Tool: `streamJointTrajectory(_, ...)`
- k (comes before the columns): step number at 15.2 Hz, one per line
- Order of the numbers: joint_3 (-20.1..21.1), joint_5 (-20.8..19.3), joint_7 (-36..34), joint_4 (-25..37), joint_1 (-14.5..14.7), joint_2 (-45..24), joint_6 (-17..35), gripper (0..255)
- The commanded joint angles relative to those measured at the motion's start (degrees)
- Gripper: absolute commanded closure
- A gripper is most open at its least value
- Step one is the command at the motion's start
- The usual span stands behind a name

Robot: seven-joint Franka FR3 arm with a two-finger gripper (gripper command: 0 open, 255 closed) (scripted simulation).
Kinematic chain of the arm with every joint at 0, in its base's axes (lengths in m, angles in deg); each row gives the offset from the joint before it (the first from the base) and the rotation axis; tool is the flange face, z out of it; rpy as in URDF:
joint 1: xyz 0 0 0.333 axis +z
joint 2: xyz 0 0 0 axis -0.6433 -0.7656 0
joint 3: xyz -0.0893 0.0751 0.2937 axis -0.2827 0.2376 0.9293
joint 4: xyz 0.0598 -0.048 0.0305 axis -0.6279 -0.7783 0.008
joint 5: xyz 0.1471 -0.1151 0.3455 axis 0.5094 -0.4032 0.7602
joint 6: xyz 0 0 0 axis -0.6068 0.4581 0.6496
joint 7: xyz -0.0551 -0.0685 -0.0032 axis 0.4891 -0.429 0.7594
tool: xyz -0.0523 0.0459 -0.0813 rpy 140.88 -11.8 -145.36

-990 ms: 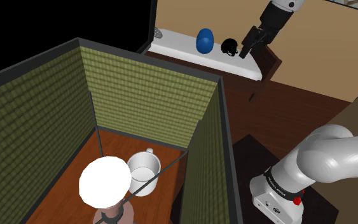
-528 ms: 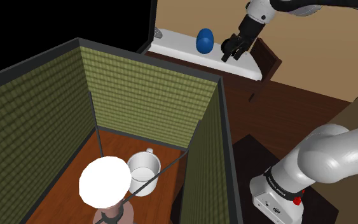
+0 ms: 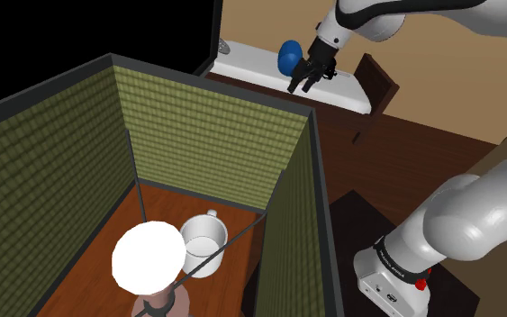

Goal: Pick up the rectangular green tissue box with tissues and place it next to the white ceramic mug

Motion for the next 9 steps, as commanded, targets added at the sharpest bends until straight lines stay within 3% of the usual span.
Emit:
streamJointTrajectory(1, -0.9, 2.9, 2.9, 2.8, 0.6, -4.8, 1.2, 0)
streamJointTrajectory(9, -1.3, 15.0, 13.7, 16.0, 0.1, -23.4, 2.0, 0)
